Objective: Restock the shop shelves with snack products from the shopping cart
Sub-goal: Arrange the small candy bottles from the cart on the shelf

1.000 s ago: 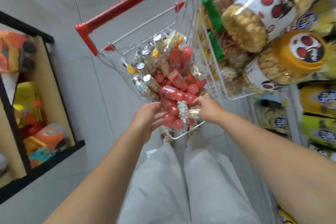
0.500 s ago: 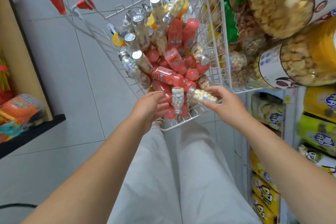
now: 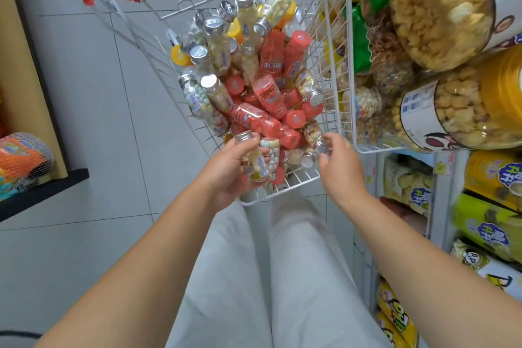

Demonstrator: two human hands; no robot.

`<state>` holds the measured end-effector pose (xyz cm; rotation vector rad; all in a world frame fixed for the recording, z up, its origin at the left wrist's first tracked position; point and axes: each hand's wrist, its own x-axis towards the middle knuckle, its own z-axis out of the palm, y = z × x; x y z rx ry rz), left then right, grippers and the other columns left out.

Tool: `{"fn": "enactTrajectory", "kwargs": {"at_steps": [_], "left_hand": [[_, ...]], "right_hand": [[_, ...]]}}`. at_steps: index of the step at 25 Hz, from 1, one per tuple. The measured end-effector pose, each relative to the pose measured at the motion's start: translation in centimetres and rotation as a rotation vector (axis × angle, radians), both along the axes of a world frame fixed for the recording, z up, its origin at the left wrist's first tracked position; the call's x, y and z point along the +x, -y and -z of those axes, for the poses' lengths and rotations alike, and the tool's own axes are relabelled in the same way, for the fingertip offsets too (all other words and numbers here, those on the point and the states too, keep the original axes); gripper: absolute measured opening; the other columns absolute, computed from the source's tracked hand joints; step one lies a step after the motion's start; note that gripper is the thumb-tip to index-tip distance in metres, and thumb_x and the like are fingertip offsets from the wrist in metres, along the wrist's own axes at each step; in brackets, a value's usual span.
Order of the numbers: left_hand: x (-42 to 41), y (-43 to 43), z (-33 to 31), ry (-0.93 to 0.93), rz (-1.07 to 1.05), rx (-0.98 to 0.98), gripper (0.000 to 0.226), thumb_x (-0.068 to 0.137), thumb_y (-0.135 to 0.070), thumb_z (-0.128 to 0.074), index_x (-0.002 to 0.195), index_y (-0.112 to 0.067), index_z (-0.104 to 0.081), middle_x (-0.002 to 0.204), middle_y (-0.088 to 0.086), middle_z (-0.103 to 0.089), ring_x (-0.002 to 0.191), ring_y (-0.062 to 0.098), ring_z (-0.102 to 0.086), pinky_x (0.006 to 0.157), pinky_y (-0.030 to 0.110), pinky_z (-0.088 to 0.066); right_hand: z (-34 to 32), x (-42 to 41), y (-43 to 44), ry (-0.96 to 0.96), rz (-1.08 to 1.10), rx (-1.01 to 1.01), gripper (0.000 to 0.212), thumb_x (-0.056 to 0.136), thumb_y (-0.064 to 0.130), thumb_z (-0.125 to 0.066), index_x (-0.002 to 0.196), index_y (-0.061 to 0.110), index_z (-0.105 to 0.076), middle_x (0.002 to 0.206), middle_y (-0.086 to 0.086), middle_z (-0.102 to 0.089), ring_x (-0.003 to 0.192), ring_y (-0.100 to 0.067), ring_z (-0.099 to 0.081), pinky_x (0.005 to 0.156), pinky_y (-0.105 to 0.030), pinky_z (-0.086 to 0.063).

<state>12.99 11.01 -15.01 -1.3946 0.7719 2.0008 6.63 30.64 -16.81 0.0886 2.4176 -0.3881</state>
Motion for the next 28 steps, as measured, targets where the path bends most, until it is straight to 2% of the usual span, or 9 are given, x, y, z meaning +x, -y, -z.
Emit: {"fn": "enactTrajectory", "kwargs": {"at_steps": [3, 6, 10, 12, 14, 17, 21, 25, 28], "left_hand": [[0.6, 0.8, 0.3, -0.017, -0.028, -0.007, 0.013, 0.095, -0.022, -0.061, 0.108, -0.024, -0.06, 0.096, 0.003, -0.071, 0.082, 0.017, -0.069, 0.076, 0.041, -0.058], [1.3, 1.2, 0.4, -0.035, -0.005, 0.009, 0.019, 0.092, -0.016, -0.066, 0.108, -0.024, -0.06, 0.092, 0.001, -0.07, 0.08, 0.016, -0.069, 0.07, 0.036, -0.061], [1.9, 0.9, 0.3, -0.054, 0.045, 0.013, 0.032, 0.081, -0.011, -0.075, 0.111, -0.019, -0.063, 0.098, 0.006, -0.072, 0.088, 0.021, -0.069, 0.086, 0.044, -0.059], [1.9, 0.6, 0.2, -0.089, 0.089, 0.013, 0.042, 0.079, -0.01, -0.076, 0.119, -0.019, -0.066, 0.109, 0.007, -0.074, 0.096, 0.024, -0.07, 0.094, 0.047, -0.055], [1.8, 0.1, 0.1, -0.146, 0.103, 0.071, 0.05, 0.079, -0.006, -0.073, 0.125, -0.026, -0.065, 0.122, 0.003, -0.071, 0.106, 0.026, -0.07, 0.09, 0.043, -0.057], [1.6, -0.3, 0.2, -0.213, 0.172, 0.183, 0.055, 0.075, -0.012, -0.071, 0.125, -0.033, -0.066, 0.127, 0.006, -0.069, 0.111, 0.032, -0.067, 0.08, 0.039, -0.058], [2.0, 0.9, 0.3, -0.186, 0.212, 0.097, 0.053, 0.071, -0.01, -0.08, 0.122, -0.021, -0.068, 0.105, 0.011, -0.073, 0.086, 0.025, -0.071, 0.071, 0.033, -0.059], [2.9, 2.3, 0.9, -0.087, 0.048, -0.029, 0.021, 0.089, -0.014, -0.067, 0.11, -0.013, -0.067, 0.09, 0.006, -0.074, 0.071, 0.018, -0.072, 0.062, 0.031, -0.061], [3.5, 3.0, 1.3, -0.054, 0.018, -0.063, 0.023, 0.088, -0.025, -0.067, 0.108, -0.016, -0.067, 0.1, 0.007, -0.072, 0.08, 0.017, -0.071, 0.069, 0.032, -0.062]], "right_hand": [[2.5, 0.5, 0.7, 0.128, -0.202, 0.164, 0.055, 0.095, 0.021, -0.058, 0.144, 0.018, -0.035, 0.137, -0.012, -0.045, 0.115, -0.035, -0.054, 0.089, -0.044, -0.048], [3.5, 0.5, 1.3, 0.103, -0.192, 0.196, 0.043, 0.094, 0.028, -0.06, 0.133, 0.022, -0.043, 0.122, -0.012, -0.05, 0.102, -0.035, -0.058, 0.079, -0.041, -0.048], [1.1, 0.7, 0.4, -0.022, -0.103, -0.04, 0.026, 0.092, 0.024, -0.058, 0.118, 0.026, -0.055, 0.104, -0.004, -0.055, 0.091, -0.024, -0.057, 0.073, -0.033, -0.044], [-1.8, 0.6, -0.2, -0.031, 0.089, -0.238, 0.019, 0.094, 0.026, -0.055, 0.113, 0.03, -0.057, 0.093, 0.002, -0.057, 0.082, -0.017, -0.056, 0.07, -0.032, -0.047], [-4.7, 0.1, 0.2, 0.089, 0.333, -0.485, 0.014, 0.097, 0.02, -0.051, 0.103, 0.029, -0.059, 0.075, 0.003, -0.055, 0.067, -0.015, -0.053, 0.058, -0.026, -0.048], [-5.9, -0.4, 2.0, 0.299, 0.289, -0.614, 0.015, 0.099, 0.014, -0.049, 0.1, 0.02, -0.063, 0.057, 0.011, -0.055, 0.054, -0.011, -0.052, 0.051, -0.021, -0.046], [-3.3, -2.6, 2.9, 0.496, 0.35, -0.592, 0.036, 0.104, 0.038, -0.036, 0.106, 0.021, -0.068, 0.075, -0.003, -0.067, 0.073, -0.018, -0.065, 0.071, -0.035, -0.054], [2.0, -2.6, 0.5, 0.271, -0.265, -0.104, 0.03, 0.094, 0.017, -0.056, 0.123, 0.019, -0.059, 0.123, -0.003, -0.054, 0.116, -0.02, -0.052, 0.1, -0.03, -0.038], [5.0, -1.2, -0.1, 0.277, -0.582, 0.023, 0.032, 0.086, 0.015, -0.065, 0.117, 0.01, -0.058, 0.12, -0.01, -0.054, 0.117, -0.03, -0.047, 0.096, -0.036, -0.039]]}}
